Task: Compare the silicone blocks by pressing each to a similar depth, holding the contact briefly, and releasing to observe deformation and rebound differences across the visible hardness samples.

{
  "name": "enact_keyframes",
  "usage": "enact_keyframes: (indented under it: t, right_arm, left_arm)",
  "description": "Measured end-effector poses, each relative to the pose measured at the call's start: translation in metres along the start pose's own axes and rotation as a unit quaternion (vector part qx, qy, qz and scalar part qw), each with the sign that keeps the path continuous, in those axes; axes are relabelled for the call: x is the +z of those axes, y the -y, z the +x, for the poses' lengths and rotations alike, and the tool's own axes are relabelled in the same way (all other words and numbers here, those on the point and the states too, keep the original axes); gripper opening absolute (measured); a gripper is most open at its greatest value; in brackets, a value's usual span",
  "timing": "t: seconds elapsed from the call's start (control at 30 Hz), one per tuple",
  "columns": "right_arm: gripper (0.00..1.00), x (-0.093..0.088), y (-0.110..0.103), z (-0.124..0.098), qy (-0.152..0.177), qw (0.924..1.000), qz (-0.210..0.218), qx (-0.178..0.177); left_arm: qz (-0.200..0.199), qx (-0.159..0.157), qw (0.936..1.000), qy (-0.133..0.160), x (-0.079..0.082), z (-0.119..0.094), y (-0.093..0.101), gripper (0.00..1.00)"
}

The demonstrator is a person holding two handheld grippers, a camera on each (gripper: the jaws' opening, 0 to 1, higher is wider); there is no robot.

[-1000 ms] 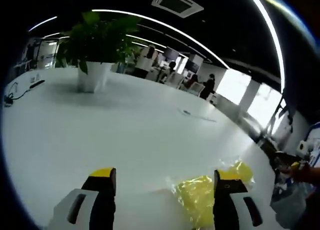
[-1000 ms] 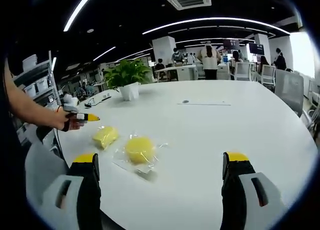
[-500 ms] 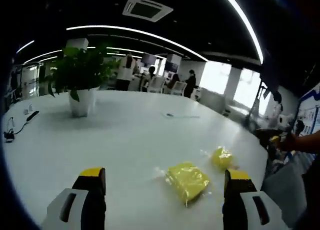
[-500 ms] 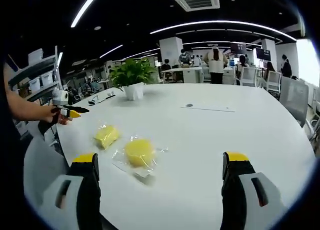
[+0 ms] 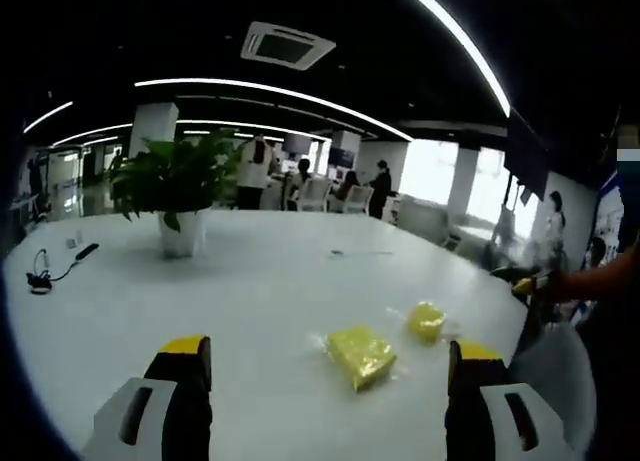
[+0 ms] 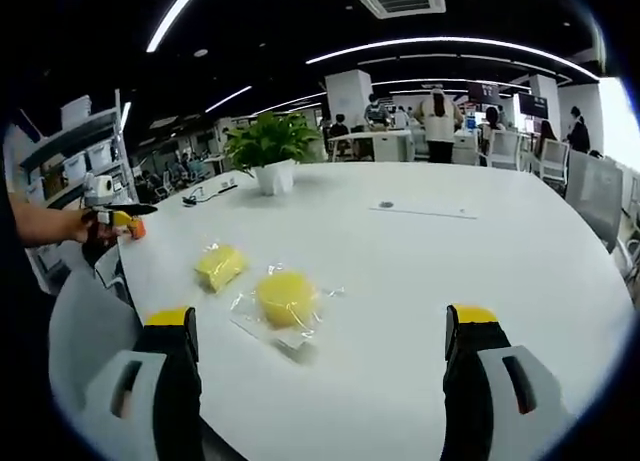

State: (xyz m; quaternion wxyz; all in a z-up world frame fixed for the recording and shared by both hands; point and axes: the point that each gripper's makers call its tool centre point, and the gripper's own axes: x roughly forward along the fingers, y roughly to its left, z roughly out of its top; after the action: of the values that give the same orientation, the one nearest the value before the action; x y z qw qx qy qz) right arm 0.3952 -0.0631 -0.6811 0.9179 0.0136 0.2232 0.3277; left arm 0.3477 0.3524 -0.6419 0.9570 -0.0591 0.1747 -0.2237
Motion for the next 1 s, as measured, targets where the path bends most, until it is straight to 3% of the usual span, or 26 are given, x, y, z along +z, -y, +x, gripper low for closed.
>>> enact_keyframes:
  t: [0.43, 0.73, 1.0]
  right_arm:
    - [0.96, -0.002, 0.003, -0.001, -0.006, 0.9996, -0.026, 0.008]
    - [0.96, -0.007, 0.014, 0.001, -0.007, 0.9999, -0.013, 0.003]
    - [0.96, -0.004, 0.012, 0.008, -0.001, 0.9999, -0.016, 0.004]
  left_arm:
    - [-0.014, -0.001, 0.9998, -0.014, -0.006, 0.012, 0.010, 1.00]
    - [-0.022, -0.016, 0.9996, -0.008, 0.009, 0.029, 0.021, 1.00]
    - [-0.018, -0.032, 0.9992, -0.015, 0.010, 0.040, 0.022, 1.00]
